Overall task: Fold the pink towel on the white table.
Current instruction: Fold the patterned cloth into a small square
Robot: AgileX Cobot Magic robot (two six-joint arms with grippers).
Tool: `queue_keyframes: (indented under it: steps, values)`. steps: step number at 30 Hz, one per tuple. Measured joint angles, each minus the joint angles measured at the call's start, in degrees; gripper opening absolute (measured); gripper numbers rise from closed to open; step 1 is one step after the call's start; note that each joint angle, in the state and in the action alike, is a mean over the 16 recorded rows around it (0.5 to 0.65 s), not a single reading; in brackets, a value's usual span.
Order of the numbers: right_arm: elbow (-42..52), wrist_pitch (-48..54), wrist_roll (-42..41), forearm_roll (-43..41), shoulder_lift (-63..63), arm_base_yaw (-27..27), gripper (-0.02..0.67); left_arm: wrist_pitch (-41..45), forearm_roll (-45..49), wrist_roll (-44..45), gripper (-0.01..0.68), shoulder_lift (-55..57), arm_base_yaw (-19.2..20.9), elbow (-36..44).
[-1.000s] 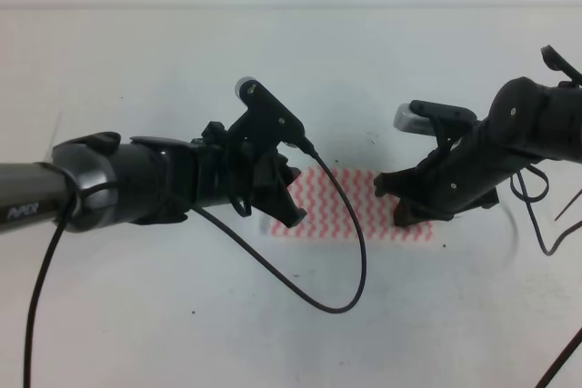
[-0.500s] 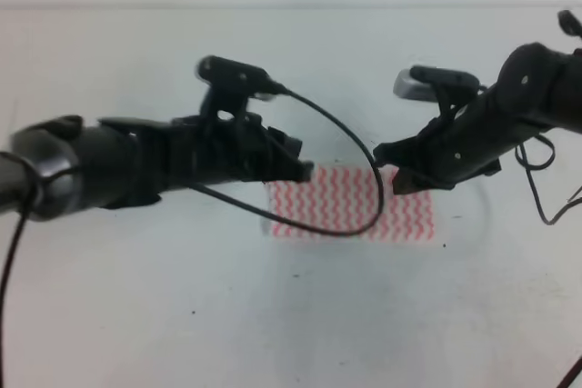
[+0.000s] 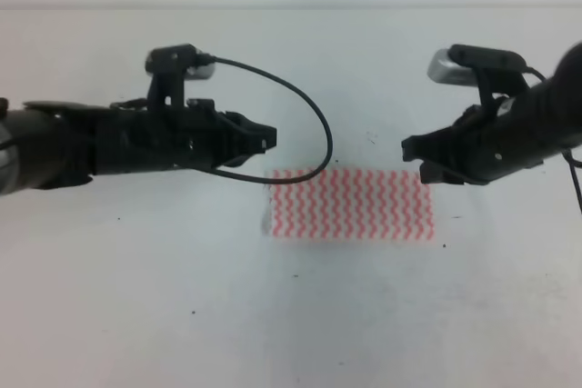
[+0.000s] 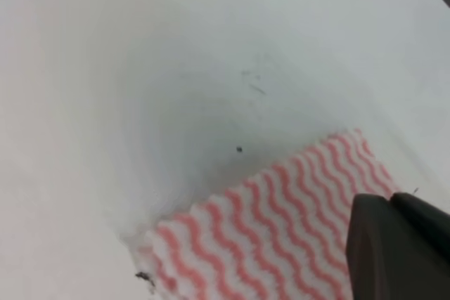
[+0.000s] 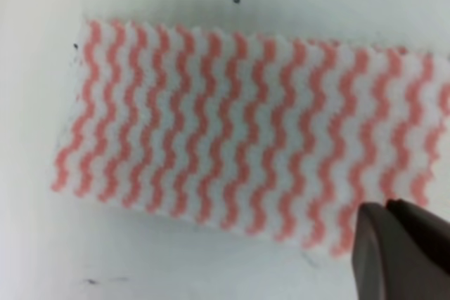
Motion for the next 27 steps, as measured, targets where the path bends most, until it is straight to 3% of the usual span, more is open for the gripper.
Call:
queue_keyframes:
  steps: [9, 27]
  values:
    - [5.3, -3.9, 0.6, 2.4, -3.0, 0.0, -0.018, 4.1, -1.8, -1.1, -0.004, 5.4, -0.3, 0.0]
    - [5.6, -4.9, 0.2, 3.8, -3.0, 0.0, -0.018, 6.3, 3.4, -7.3, -0.004, 12.5, -0.3, -0.4]
